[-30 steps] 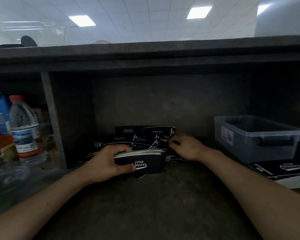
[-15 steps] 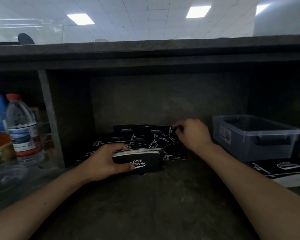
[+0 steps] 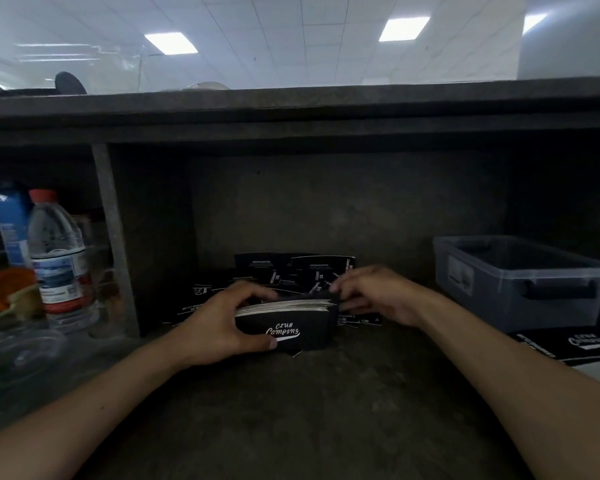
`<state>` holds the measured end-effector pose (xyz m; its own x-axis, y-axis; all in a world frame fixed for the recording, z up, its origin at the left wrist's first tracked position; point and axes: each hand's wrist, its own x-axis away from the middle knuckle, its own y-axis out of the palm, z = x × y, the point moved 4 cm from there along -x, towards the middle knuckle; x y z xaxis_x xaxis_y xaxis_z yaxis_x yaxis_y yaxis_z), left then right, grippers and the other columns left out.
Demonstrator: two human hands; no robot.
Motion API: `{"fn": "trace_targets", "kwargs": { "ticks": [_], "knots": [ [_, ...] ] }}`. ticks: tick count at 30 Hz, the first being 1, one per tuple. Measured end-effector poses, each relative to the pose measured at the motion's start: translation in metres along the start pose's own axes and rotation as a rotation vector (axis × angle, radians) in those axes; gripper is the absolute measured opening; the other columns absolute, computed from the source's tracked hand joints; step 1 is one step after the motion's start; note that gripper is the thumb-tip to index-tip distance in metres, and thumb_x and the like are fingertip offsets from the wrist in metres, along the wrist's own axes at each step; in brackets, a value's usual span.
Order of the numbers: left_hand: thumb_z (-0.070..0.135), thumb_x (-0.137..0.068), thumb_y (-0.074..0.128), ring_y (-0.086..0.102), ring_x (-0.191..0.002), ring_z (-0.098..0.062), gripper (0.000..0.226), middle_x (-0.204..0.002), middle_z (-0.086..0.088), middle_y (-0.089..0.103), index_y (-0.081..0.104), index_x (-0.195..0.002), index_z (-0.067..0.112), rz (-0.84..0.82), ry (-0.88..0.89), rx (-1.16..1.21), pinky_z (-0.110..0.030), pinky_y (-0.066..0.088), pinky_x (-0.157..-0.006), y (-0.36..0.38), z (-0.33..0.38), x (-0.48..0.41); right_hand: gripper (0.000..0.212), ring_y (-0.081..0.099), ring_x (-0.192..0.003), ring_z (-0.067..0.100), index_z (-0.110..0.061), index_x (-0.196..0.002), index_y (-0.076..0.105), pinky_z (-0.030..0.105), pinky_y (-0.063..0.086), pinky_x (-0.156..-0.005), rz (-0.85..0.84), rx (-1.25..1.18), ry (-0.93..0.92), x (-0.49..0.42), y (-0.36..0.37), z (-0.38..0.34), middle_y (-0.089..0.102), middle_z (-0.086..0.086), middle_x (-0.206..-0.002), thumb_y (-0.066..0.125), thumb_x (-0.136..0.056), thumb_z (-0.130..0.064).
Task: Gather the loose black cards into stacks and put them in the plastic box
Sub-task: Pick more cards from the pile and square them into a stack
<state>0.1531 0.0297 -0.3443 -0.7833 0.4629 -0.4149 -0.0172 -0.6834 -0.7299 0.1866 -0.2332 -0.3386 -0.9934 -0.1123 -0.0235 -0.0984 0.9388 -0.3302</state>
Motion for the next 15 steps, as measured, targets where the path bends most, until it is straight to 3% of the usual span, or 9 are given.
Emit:
{"fn": "trace_targets", "kwargs": {
  "ticks": [2, 4, 6, 8, 10, 12, 15],
  "knots": [
    [0.033, -0.069, 0.09, 0.066, -0.102, -0.002, 0.041, -0.111, 0.015, 0.067, 0.068, -0.103, 0.035, -0.016, 0.02, 0.022, -0.03, 0.055, -0.092, 0.001, 0.002, 0.0, 0.039, 0.073, -0.09, 0.012, -0.017, -0.088, 0.075, 0.029, 0.055, -0.085, 0.063, 0.11, -0.174, -0.002, 0.0, -0.005, 0.077, 0.0, -0.094, 0.05, -0.086, 0.012],
    [0.032, -0.07, 0.089, 0.069, -0.095, -0.005, 0.034, -0.103, 0.013, 0.072, 0.068, -0.096, 0.037, -0.042, 0.008, 0.055, -0.028, 0.058, -0.084, 0.001, 0.003, 0.001, 0.054, 0.067, -0.108, 0.016, -0.022, -0.107, 0.072, 0.032, 0.051, -0.1, 0.115, 0.216, -0.31, -0.003, 0.0, -0.008, 0.072, 0.001, -0.115, 0.045, -0.085, 0.021],
    [0.031, -0.071, 0.089, 0.07, -0.091, -0.005, 0.033, -0.1, 0.013, 0.073, 0.067, -0.095, 0.037, -0.037, 0.011, 0.066, -0.026, 0.057, -0.08, 0.002, 0.003, 0.001, 0.07, 0.06, -0.122, 0.022, -0.029, -0.128, 0.063, 0.042, 0.045, -0.108, 0.046, 0.347, -0.344, -0.006, 0.005, -0.004, 0.057, 0.001, -0.14, 0.041, -0.084, 0.021],
    [0.03, -0.071, 0.089, 0.07, -0.091, -0.005, 0.033, -0.1, 0.012, 0.073, 0.067, -0.095, 0.035, -0.037, 0.013, 0.072, -0.024, 0.057, -0.079, 0.002, 0.003, 0.001, 0.072, 0.051, -0.132, 0.021, -0.033, -0.135, 0.058, 0.036, 0.038, -0.113, -0.058, 0.493, -0.298, -0.009, 0.012, 0.003, 0.047, -0.001, -0.15, 0.038, -0.084, 0.015],
    [0.029, -0.071, 0.089, 0.07, -0.091, -0.006, 0.033, -0.1, 0.012, 0.073, 0.068, -0.096, 0.033, -0.036, 0.011, 0.069, -0.025, 0.058, -0.081, 0.002, 0.003, 0.001, 0.058, 0.046, -0.135, 0.019, -0.035, -0.132, 0.059, 0.025, 0.033, -0.11, -0.041, 0.687, -0.256, -0.013, 0.013, 0.004, 0.05, -0.002, -0.147, 0.039, -0.091, 0.0],
    [0.029, -0.071, 0.089, 0.071, -0.092, -0.006, 0.034, -0.1, 0.012, 0.074, 0.068, -0.098, 0.031, -0.042, 0.0, 0.071, -0.026, 0.058, -0.082, 0.002, 0.003, 0.002, 0.035, 0.055, -0.123, 0.022, -0.033, -0.121, 0.064, 0.033, 0.039, -0.106, 0.132, 0.858, -0.244, -0.016, 0.002, -0.001, 0.063, -0.001, -0.131, 0.04, -0.098, -0.022],
    [0.028, -0.072, 0.089, 0.071, -0.091, -0.005, 0.034, -0.099, 0.012, 0.074, 0.068, -0.098, 0.029, -0.046, -0.006, 0.068, -0.028, 0.058, -0.083, 0.003, 0.004, 0.002, 0.03, 0.06, -0.112, 0.026, -0.029, -0.114, 0.066, 0.038, 0.046, -0.097, 0.311, 0.997, -0.273, -0.014, -0.017, 0.001, 0.066, 0.004, -0.12, 0.05, -0.094, -0.044]
  ]
}}
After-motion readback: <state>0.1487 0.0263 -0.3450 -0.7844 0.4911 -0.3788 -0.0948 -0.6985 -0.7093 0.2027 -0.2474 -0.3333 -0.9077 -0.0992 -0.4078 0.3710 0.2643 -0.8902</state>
